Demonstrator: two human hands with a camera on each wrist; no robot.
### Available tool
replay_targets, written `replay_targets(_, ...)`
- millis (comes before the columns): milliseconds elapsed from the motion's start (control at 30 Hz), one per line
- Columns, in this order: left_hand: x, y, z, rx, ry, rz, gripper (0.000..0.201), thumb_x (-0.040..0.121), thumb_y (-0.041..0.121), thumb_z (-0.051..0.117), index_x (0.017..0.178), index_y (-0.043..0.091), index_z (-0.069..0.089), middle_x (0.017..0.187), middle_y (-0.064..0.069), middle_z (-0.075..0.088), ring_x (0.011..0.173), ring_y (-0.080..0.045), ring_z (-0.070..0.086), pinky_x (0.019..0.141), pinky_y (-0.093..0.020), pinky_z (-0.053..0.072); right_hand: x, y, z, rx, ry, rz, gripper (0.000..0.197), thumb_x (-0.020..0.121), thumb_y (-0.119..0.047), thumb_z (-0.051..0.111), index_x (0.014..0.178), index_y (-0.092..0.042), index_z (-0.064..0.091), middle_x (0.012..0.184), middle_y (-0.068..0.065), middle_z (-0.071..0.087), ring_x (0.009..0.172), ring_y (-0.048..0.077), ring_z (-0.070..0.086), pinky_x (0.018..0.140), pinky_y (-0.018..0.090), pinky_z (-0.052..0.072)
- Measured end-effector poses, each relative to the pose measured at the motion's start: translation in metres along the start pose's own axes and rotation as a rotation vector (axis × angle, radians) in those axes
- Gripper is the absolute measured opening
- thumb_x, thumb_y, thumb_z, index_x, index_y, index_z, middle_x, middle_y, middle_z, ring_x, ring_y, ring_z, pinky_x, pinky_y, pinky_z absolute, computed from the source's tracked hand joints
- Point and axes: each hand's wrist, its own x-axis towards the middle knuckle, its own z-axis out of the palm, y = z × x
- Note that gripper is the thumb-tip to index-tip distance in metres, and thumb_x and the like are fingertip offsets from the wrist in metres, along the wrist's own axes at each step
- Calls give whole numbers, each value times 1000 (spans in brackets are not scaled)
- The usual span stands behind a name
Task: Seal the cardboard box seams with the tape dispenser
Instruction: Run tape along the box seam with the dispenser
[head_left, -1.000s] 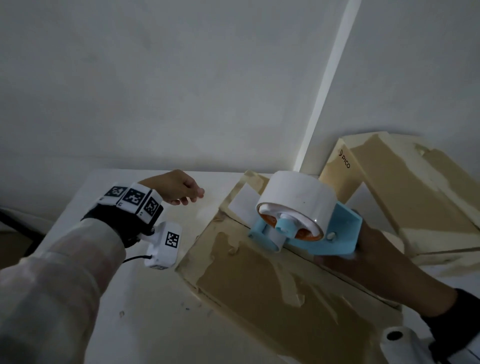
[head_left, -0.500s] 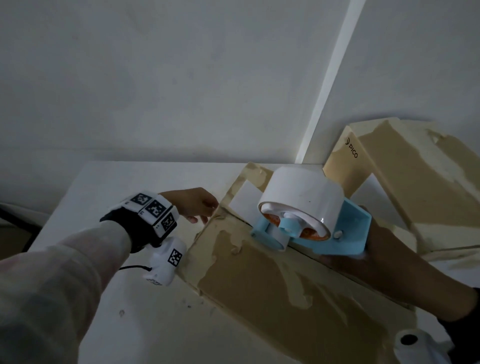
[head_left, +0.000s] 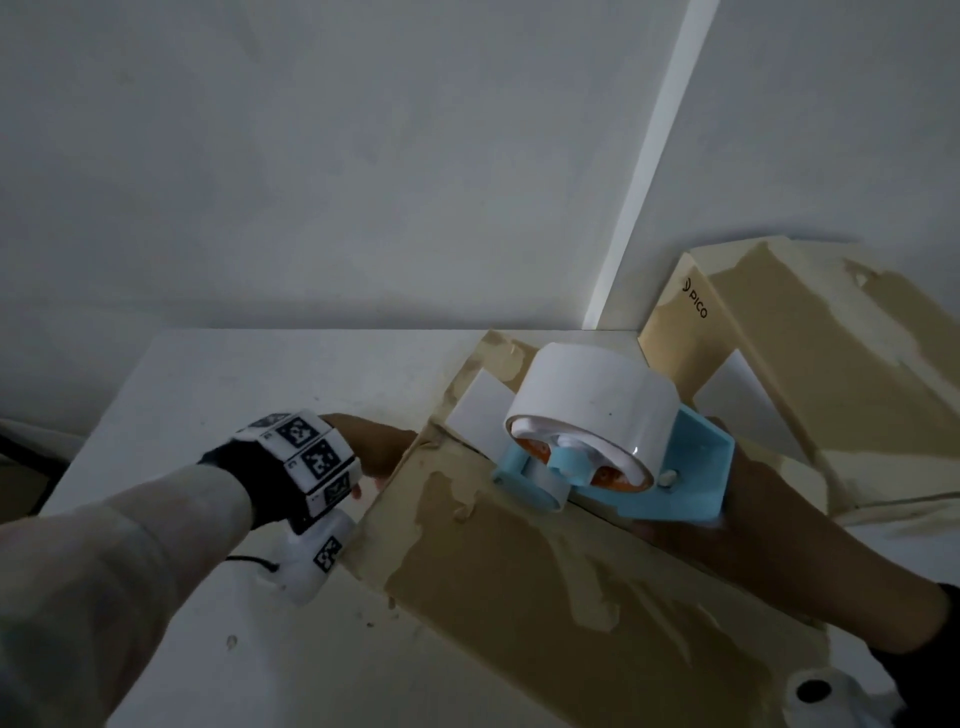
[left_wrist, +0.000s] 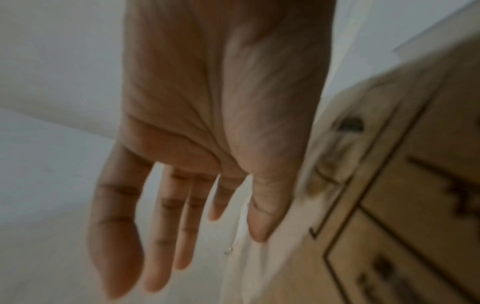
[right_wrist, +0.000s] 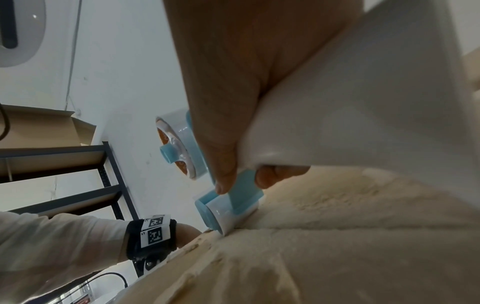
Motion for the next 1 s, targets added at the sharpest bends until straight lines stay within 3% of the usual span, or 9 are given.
replay_targets(167,-24,1,-25,-373,198,230,33,99,18,35,123,1,50,113,-12,58,97,-19,52,67,-25,46,2,1,2,16,13,-25,67,49,-63,63,103,-27,49,98,-36,57,84,-12,59,64,6,48)
replay_targets(300,-41,7,-11,-426,68,367,39,99,30,33,108,0,56,97,-14,52,87,-22,46,85,-36,45,3,0,0,63,5,-58,72,50,-62,64,110,-24,50,105,-30,57,88,-9,60,65,9,49)
replay_targets(400,-41,4,-4,-388,79,328,49,99,31,33,118,-10,52,111,-23,60,92,-24,54,94,-43,47,5,0,4,119,16,-50,64,43,-80,60,97,-44,55,96,-36,60,84,-11,61,64,11,49)
replay_targets(533,-44,10,-4,-227,99,221,49,99,34,29,109,-2,60,104,-15,65,81,-20,62,74,-25,52,4,0,2,148,5,-56,66,47,-81,61,96,-37,53,96,-34,61,85,-9,61,70,13,52)
replay_targets(600,-56,18,-5,-7,230,169,42,98,33,30,96,2,58,92,-14,61,70,-17,53,64,-25,45,0,-3,-1,70,-39,-73,64,50,-75,57,101,-37,45,95,-51,50,85,-20,54,73,2,45)
replay_targets(667,-64,25,-3,234,400,184,40,99,29,28,112,1,53,112,-21,58,89,-27,56,76,-32,45,-1,-9,-2,71,-74,-94,64,50,-73,56,106,-46,40,91,-54,48,84,-23,51,73,-2,41)
replay_targets(733,-71,28,6,329,502,290,47,98,21,32,142,5,24,142,-20,39,121,-30,46,99,-35,38,4,-8,-1,190,-40,-123,58,50,-70,67,95,-38,50,85,-29,63,80,-11,59,66,6,47)
replay_targets(800,-75,25,25,316,463,379,62,96,14,37,147,6,4,153,-14,18,137,-29,27,112,-38,27,7,-4,4,262,-15,-141,44,51,-59,70,88,-39,55,80,-22,65,76,-6,61,64,10,48)
replay_targets(1000,-62,18,71,387,665,354,72,83,38,11,147,6,14,156,-12,8,144,-26,6,118,-42,8,2,0,-4,73,-198,-93,46,71,-45,70,110,-32,49,78,-25,57,74,-10,54,67,4,41)
